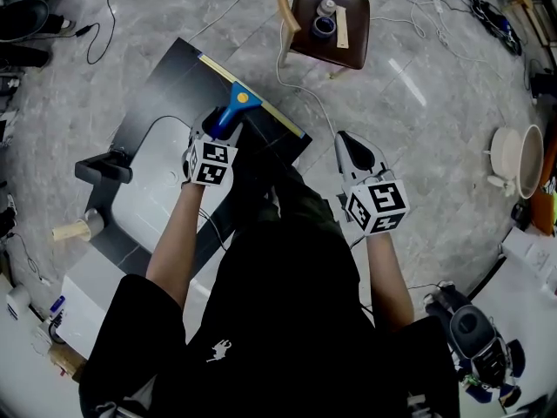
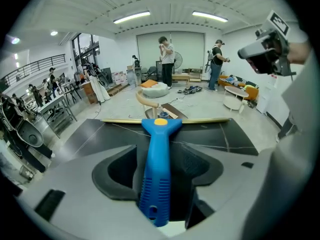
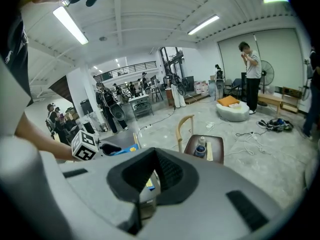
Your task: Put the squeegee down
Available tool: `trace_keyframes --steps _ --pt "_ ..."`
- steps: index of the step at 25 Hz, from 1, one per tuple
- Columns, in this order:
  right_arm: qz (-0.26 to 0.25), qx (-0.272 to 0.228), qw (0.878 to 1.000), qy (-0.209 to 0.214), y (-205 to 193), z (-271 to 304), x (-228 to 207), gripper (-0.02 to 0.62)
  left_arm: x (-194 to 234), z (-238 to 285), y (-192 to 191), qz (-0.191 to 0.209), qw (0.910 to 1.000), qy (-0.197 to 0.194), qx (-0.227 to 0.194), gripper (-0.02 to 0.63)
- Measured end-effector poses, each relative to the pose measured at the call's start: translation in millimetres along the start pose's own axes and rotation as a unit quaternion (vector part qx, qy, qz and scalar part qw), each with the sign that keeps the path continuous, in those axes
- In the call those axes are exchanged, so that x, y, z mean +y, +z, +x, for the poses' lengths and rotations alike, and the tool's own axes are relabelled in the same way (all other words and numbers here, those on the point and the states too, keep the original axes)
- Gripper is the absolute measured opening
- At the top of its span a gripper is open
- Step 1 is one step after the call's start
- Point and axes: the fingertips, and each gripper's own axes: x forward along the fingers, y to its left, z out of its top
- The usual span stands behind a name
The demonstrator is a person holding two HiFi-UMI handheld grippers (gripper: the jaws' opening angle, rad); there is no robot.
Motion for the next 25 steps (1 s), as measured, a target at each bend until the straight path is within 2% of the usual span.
trace_keyframes --steps 4,9,20,25 --pt "0.004 -0.018 1.0 0.008 8.8 -5.4 8.9 0.002 -2.8 -26.4 5.0 -0.023 0.9995 0.008 -0.019 0.261" --pt "0.001 -0.055 0.998 0.026 28.2 -14.4 30.9 0.002 -4.9 -69.4 18.2 -0.03 0.9972 0.032 -0.061 0.234" --pt "-0.033 -0.118 0.991 0.049 54.7 -48.7 100.9 0.002 9.0 -182.4 18.7 -0.08 0.9836 0.094 -0.132 0.036" --pt "-0.043 -0.137 0.989 0.046 58.3 -70.9 125.5 0.002 13.3 -231.6 14.7 -0.097 0.9737 0.116 -0.17 0.005"
